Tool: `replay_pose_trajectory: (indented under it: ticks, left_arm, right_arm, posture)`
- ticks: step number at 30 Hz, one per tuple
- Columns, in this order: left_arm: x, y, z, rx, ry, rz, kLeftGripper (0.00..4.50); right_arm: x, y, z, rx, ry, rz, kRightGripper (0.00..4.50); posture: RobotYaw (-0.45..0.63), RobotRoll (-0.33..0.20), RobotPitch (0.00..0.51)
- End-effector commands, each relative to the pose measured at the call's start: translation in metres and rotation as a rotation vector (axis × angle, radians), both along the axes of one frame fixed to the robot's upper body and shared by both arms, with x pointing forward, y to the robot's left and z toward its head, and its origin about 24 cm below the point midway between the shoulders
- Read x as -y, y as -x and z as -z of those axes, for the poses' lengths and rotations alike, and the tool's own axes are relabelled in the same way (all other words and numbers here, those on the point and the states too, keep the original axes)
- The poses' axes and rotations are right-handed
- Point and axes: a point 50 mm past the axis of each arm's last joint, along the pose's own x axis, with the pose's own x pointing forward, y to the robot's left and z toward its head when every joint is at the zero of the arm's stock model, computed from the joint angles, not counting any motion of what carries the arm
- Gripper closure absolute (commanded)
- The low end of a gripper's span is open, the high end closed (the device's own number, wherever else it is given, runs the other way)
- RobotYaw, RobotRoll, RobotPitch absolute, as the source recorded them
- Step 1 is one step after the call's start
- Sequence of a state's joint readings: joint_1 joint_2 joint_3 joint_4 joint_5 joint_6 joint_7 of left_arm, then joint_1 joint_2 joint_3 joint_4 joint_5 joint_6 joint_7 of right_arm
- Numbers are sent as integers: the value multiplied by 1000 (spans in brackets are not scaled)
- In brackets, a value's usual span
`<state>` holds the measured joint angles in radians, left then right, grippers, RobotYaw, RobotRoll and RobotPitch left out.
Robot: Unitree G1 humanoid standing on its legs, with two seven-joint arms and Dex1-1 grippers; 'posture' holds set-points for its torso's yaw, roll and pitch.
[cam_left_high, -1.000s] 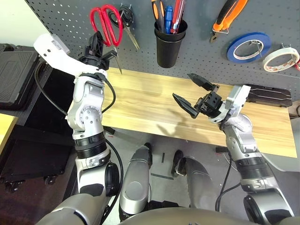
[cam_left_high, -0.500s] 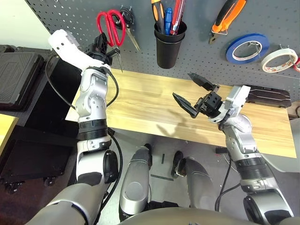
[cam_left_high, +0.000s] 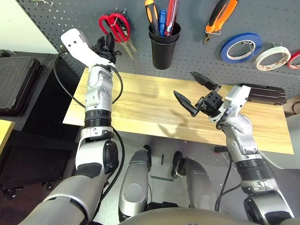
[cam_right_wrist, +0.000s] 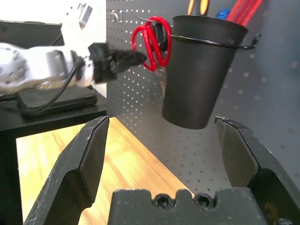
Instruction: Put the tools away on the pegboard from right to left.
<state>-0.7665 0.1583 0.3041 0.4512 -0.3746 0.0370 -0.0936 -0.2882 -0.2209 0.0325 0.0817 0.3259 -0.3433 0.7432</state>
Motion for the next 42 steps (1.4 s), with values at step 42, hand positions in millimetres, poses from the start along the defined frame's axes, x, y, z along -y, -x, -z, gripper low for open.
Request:
replay_pose_trajectory:
  ticks: [42]
  left_arm:
    - [-80, 83, 89, -77, -339, -75, 12]
  right_arm:
    - [79, -4, 33, -70, -208, 1021, 0]
  posture:
    - [116, 0, 146]
